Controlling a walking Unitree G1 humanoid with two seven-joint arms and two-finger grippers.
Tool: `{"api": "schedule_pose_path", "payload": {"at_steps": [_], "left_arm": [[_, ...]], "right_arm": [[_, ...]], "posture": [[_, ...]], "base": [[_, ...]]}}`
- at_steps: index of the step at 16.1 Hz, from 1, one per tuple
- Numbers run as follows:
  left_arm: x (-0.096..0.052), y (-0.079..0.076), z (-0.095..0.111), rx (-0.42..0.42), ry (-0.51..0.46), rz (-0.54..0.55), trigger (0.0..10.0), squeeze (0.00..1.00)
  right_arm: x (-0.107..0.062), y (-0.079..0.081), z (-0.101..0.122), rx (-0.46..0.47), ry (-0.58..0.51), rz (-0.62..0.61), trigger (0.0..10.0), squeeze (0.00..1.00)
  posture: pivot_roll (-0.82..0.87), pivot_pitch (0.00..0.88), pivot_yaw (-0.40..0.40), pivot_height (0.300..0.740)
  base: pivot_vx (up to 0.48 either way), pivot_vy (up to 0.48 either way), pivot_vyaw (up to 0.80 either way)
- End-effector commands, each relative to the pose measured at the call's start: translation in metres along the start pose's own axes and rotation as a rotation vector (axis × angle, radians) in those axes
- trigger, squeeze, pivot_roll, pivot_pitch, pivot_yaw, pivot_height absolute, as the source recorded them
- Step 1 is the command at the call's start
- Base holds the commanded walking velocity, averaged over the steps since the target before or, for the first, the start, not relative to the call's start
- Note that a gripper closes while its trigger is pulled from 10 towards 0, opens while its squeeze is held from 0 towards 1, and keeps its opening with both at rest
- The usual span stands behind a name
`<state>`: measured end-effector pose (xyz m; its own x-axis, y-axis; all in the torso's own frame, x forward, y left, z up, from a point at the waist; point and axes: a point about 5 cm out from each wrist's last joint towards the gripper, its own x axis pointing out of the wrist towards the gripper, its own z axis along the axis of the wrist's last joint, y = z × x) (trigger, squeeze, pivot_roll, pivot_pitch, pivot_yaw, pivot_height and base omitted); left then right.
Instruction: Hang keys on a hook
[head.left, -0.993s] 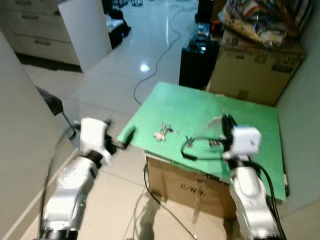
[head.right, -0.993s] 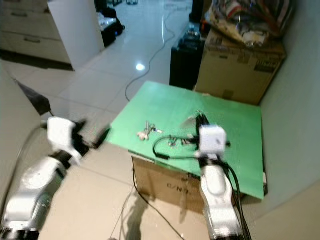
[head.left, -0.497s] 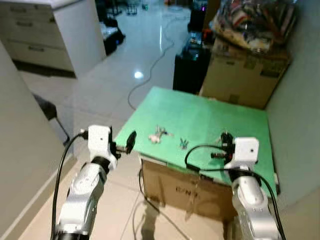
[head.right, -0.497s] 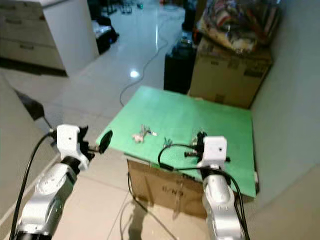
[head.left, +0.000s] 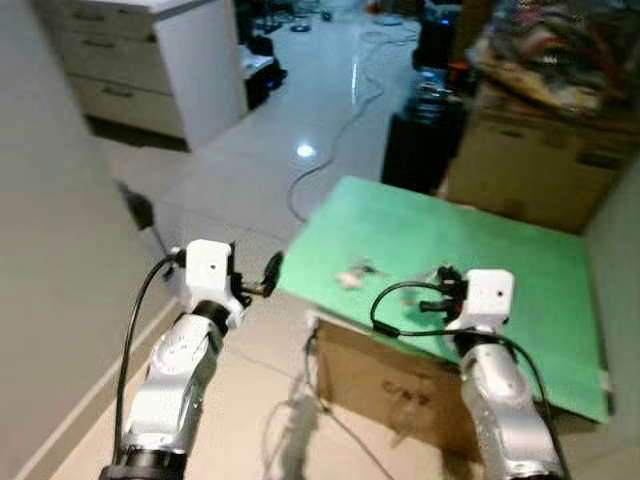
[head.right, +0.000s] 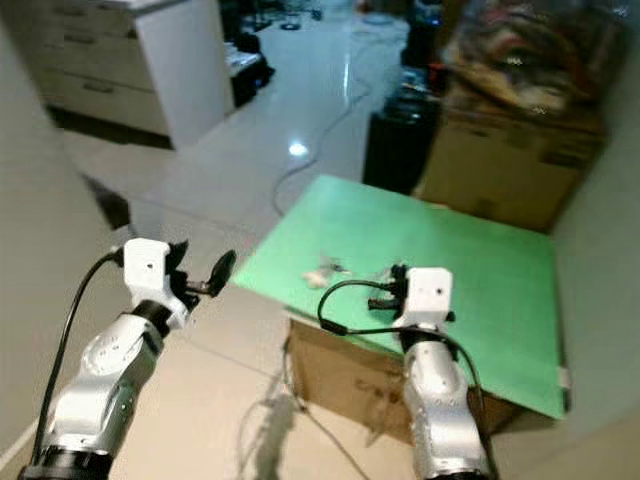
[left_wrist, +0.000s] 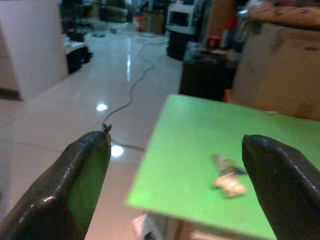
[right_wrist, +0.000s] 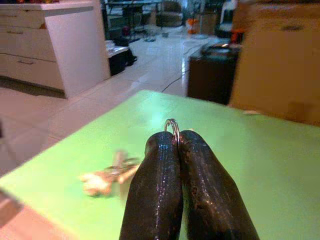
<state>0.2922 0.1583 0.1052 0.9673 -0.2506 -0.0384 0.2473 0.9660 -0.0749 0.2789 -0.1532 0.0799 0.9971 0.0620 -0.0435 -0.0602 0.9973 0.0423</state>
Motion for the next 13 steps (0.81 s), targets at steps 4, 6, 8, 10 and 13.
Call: {"api": "schedule_pose_path", "payload": {"at_steps": [4,6,8,10,13], "left_arm": [[-0.001,0.0,-0.008,0.004,0.018,0.011,10.0,0.0],[-0.004,0.0,-0.011,-0.002,0.023,0.01,10.0,0.0],[-0.005,-0.002,-0.011,-0.004,0.018,0.006,10.0,0.0],[-0.007,-0.003,-0.011,-0.004,0.01,0.009,10.0,0.0],[-0.009,-0.002,-0.011,0.025,-0.002,0.058,10.0,0.0]], "right_arm": [[0.003,-0.002,-0.003,0.026,0.018,0.021,10.0,0.0],[0.003,-0.002,-0.006,0.01,0.031,0.033,10.0,0.0],[0.002,-0.004,-0.008,0.003,0.042,0.038,10.0,0.0],[-0.001,-0.003,-0.012,-0.003,0.063,0.057,10.0,0.0],[0.002,0.0,-0.013,-0.014,0.073,0.094,10.0,0.0]], "posture": [[0.03,0.0,0.028,0.74],[0.04,0.0,0.022,0.74],[0.04,0.0,0.002,0.74],[0.05,0.0,-0.015,0.74],[0.07,0.0,-0.031,0.74]], "base": [[0.0,0.48,0.0],[0.0,0.48,0.0],[0.0,0.48,0.0],[0.0,0.48,0.0],[0.0,0.32,0.0]]}}
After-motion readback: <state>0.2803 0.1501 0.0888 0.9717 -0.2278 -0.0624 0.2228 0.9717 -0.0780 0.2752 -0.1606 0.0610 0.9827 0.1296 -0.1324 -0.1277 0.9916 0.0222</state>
